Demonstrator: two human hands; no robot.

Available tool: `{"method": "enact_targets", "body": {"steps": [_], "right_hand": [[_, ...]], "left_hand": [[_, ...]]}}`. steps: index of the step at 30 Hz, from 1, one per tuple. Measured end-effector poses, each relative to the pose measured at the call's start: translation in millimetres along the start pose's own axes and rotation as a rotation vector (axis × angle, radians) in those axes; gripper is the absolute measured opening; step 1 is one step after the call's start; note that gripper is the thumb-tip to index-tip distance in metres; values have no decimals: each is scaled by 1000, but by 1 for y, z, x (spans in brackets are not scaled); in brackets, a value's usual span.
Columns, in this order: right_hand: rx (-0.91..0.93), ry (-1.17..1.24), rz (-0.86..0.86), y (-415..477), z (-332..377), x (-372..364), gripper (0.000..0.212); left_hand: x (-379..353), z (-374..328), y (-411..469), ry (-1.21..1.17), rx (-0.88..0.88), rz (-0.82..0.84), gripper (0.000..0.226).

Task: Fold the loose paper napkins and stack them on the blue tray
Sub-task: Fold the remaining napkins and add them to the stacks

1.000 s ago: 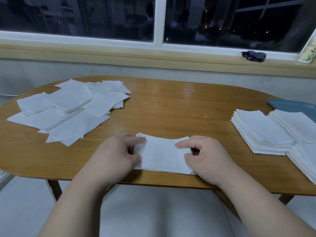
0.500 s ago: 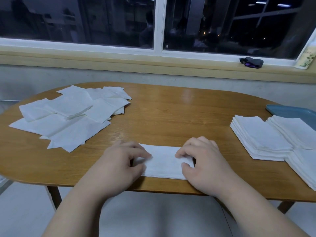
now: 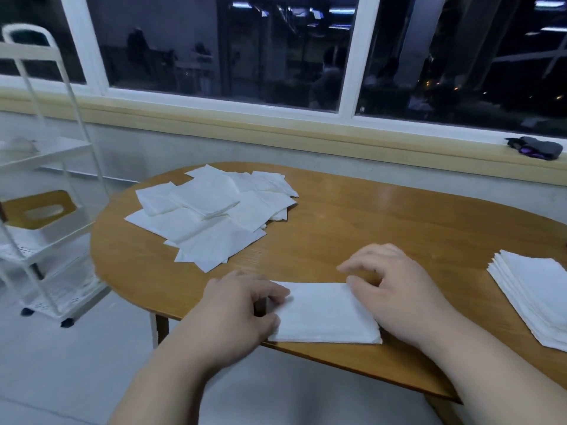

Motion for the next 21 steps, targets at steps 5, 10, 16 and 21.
{"method": "enact_targets", "body": {"steps": [5,10,16,21], "right_hand": [[81,10,119,59,45,-32,19],[72,-49,213,102,57,-89,19],[34,-133,183,132,47,-124,31],[44,-173,204,145,52,-139,28]], "left_hand": [[21,20,-7,-6,51,-64,31],[33,36,-8,-3,67,-87,31],[33,41,-7,-20,28,-86,33],[30,41,-6,-42,8,-101,22]]}}
Point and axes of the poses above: each hand's wrist, its own y-axis towards the middle knuckle, its own x-axis out of the back of the hand, z = x × y, the point moved 2 cm from there along y, towards the middle knuckle, and after that the axes turned 13 degrees about -z, right-handed, at the moved point
